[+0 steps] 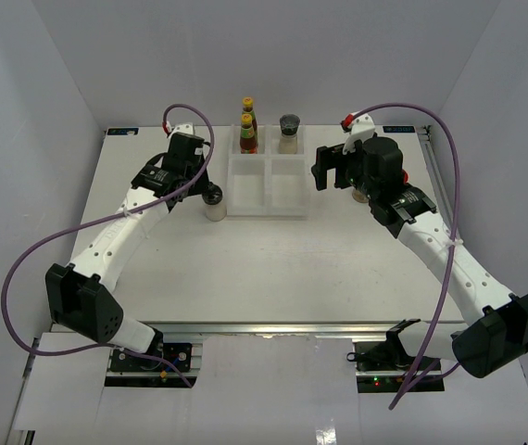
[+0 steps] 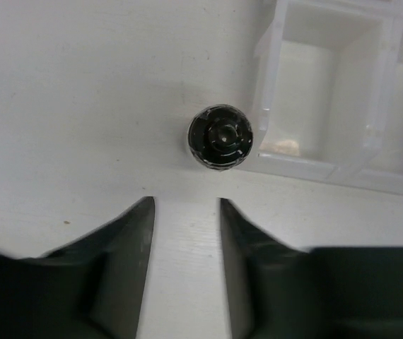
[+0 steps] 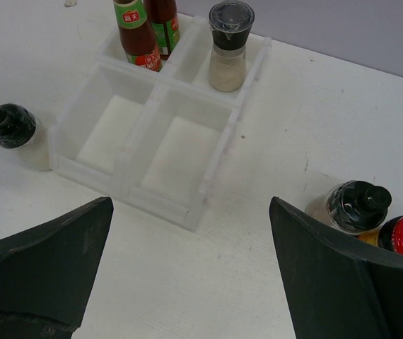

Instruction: Organize the condiment bottles

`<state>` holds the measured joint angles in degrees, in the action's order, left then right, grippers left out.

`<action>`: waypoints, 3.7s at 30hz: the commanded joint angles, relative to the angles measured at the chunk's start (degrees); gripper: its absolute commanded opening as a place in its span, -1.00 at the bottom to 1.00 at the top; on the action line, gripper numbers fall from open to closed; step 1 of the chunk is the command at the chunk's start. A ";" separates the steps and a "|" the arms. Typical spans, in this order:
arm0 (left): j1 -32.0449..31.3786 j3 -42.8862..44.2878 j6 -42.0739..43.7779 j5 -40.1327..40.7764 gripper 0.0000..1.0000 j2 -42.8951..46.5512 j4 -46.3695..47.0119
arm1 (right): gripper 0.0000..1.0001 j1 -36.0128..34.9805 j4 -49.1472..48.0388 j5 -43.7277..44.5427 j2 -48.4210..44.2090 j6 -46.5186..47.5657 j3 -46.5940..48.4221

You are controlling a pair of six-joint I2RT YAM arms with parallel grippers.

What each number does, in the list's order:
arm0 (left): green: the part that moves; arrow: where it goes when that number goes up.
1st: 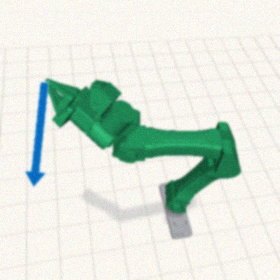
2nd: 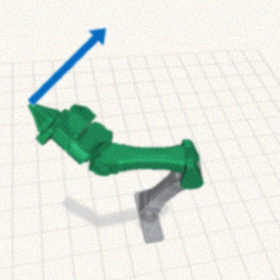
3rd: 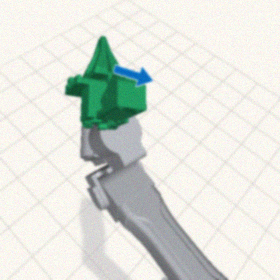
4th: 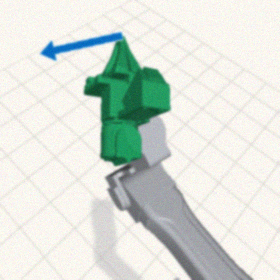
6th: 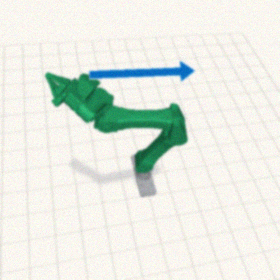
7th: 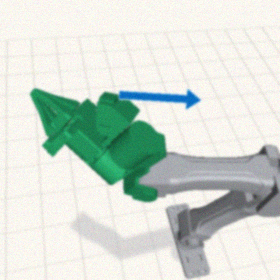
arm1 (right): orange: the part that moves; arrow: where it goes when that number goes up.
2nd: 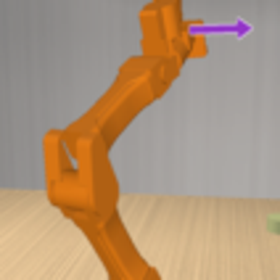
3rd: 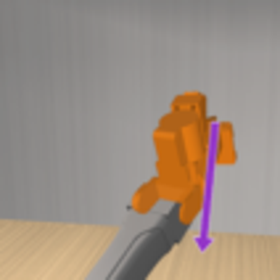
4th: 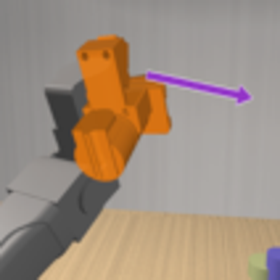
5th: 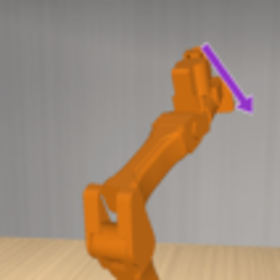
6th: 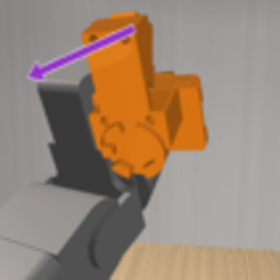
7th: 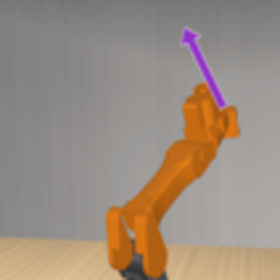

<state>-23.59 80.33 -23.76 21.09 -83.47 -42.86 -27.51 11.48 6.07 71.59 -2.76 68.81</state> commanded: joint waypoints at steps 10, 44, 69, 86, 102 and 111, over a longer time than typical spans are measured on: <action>-0.03 -0.55 5.68 -7.10 0.76 -9.48 7.63 | 0.96 -0.24 -2.34 1.73 -2.11 1.03 -0.28; 4.07 1.83 5.52 -11.69 0.55 -20.84 8.60 | 0.96 -0.25 -2.97 3.53 -2.00 1.97 -0.87; 4.13 13.03 4.81 -4.86 -1.00 -14.17 -1.78 | 0.96 -0.22 -2.78 3.83 -3.29 1.89 -0.82; -0.96 27.31 9.06 -10.56 -1.00 -18.83 -0.76 | 0.96 -0.20 -2.88 4.33 -3.48 1.89 -0.76; -1.89 34.61 12.13 -19.46 -1.00 -35.14 10.04 | 0.96 -0.05 -3.74 6.48 -3.34 1.83 -1.61; -2.10 29.45 14.37 -18.42 -1.00 -37.29 18.06 | 0.95 0.08 -4.47 7.34 -4.33 2.35 -2.19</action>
<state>-25.33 109.93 -11.09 2.94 -123.68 -33.00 -27.51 10.61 11.76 69.33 -1.19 67.16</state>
